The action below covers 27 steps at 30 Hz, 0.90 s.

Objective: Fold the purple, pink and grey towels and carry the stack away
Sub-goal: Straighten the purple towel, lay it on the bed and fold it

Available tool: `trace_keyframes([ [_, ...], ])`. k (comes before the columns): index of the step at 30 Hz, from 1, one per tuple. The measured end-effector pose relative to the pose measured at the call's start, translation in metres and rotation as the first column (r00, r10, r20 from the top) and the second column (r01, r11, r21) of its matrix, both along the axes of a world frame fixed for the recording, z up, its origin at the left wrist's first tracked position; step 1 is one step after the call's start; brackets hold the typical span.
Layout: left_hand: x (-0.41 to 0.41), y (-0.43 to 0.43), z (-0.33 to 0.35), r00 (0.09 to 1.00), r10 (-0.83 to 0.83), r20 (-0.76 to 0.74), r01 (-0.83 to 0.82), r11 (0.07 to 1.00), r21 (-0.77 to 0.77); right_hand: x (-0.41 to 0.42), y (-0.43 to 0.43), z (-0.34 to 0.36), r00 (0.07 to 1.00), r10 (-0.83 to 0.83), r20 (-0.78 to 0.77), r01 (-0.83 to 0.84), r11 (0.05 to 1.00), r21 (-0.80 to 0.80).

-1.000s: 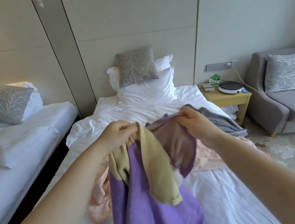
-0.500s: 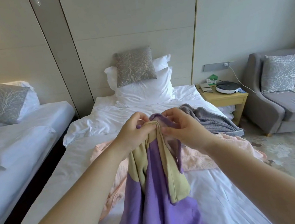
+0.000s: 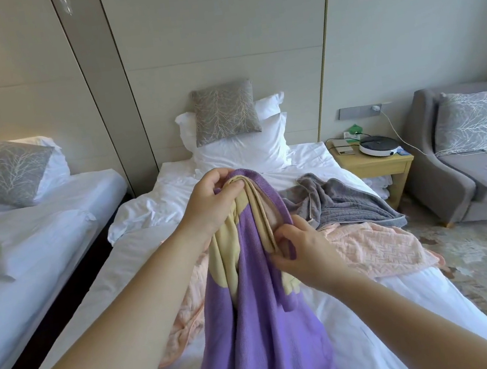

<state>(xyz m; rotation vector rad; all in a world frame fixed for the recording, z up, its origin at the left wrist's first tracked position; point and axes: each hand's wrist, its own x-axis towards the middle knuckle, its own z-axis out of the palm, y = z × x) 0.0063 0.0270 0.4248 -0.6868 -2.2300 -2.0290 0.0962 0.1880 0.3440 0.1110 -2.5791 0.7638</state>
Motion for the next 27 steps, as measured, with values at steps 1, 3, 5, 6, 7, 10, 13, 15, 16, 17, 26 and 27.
trace_keyframes([
  [1, -0.002, -0.003, 0.001, 1.0, 0.012, -0.004, -0.012, 1.0, -0.004, -0.001, 0.001, 0.002, 1.0, 0.014, -0.014, -0.014, 1.0, -0.017],
  [3, -0.007, -0.013, 0.002, 0.998, 0.066, 0.001, -0.066, 0.998, -0.009, -0.002, 0.009, 0.01, 0.999, 0.029, -0.025, -0.032, 0.992, -0.121],
  [5, -0.013, -0.025, 0.001, 0.991, 0.135, 0.002, -0.135, 0.99, -0.043, -0.001, 0.021, 0.026, 0.998, 0.056, 0.017, -0.047, 0.942, -0.331],
  [6, -0.014, -0.031, 0.0, 0.987, 0.161, 0.001, -0.16, 0.983, -0.095, 0.0, 0.026, 0.036, 0.993, 0.109, 0.043, -0.077, 0.885, -0.459],
  [7, -0.015, -0.035, -0.002, 0.986, 0.164, 0.001, -0.162, 0.973, -0.167, 0.001, 0.031, 0.046, 0.985, 0.167, 0.055, -0.111, 0.832, -0.544],
  [10, -0.007, -0.038, -0.007, 0.998, -0.013, 0.054, 0.031, 0.938, -0.345, 0.003, 0.04, 0.075, 0.951, 0.3, 0.072, -0.213, 0.808, -0.55],
  [13, 0.013, -0.026, -0.014, 0.915, -0.374, 0.148, 0.401, 0.876, -0.268, -0.004, 0.039, 0.094, 0.904, 0.391, 0.171, -0.29, 0.857, -0.426],
  [15, 0.023, -0.012, -0.017, 0.876, -0.459, 0.15, 0.482, 0.844, -0.236, -0.009, 0.036, 0.1, 0.866, 0.43, 0.256, -0.33, 0.875, -0.355],
  [16, 0.025, -0.006, -0.018, 0.872, -0.463, 0.159, 0.489, 0.844, -0.22, -0.011, 0.034, 0.103, 0.851, 0.437, 0.292, -0.341, 0.882, -0.326],
  [17, 0.026, -0.002, -0.018, 0.872, -0.46, 0.171, 0.488, 0.846, -0.213, -0.012, 0.033, 0.105, 0.842, 0.437, 0.315, -0.352, 0.889, -0.293],
  [26, 0.016, -0.001, -0.008, 0.895, -0.434, 0.103, 0.446, 0.863, -0.237, 0.006, 0.053, 0.092, 0.87, 0.302, 0.39, -0.265, 0.953, -0.148],
  [27, 0.015, -0.002, -0.005, 0.898, -0.426, 0.107, 0.439, 0.867, -0.236, 0.009, 0.057, 0.091, 0.876, 0.285, 0.388, -0.241, 0.957, -0.16],
])
